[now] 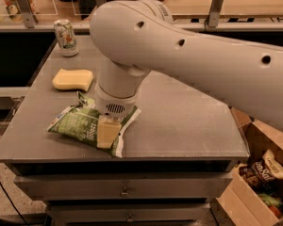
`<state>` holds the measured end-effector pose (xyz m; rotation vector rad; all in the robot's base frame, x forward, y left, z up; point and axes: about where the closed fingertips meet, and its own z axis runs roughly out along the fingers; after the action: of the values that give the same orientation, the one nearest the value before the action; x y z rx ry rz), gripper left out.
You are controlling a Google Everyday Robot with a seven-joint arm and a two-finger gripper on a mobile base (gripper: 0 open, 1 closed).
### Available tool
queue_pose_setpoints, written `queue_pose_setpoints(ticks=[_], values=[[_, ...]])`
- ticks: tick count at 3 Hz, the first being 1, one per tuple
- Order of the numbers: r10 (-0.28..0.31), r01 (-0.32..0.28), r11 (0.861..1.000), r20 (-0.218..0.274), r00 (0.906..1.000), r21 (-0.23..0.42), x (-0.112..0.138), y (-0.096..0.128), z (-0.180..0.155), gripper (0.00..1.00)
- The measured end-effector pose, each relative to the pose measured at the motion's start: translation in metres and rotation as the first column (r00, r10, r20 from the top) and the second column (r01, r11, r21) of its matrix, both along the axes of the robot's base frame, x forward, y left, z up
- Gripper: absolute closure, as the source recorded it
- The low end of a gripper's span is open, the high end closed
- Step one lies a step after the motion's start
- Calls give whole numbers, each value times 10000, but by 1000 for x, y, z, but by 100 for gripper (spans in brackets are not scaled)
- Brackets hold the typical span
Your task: Move green jalapeno chip bag near 7up can
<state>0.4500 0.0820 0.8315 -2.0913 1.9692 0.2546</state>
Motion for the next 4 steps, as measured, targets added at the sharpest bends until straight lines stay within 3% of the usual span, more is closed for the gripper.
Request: queue_pose_setpoints(ticks=[1, 2, 4], values=[[-298, 299, 9996, 319, 9990, -18, 6, -5, 6, 87], [-1160, 1163, 9932, 920, 9890, 24, 25, -28, 25, 100], [-2573, 2649, 9643, 2353, 9373, -9, 82, -76, 86, 100]])
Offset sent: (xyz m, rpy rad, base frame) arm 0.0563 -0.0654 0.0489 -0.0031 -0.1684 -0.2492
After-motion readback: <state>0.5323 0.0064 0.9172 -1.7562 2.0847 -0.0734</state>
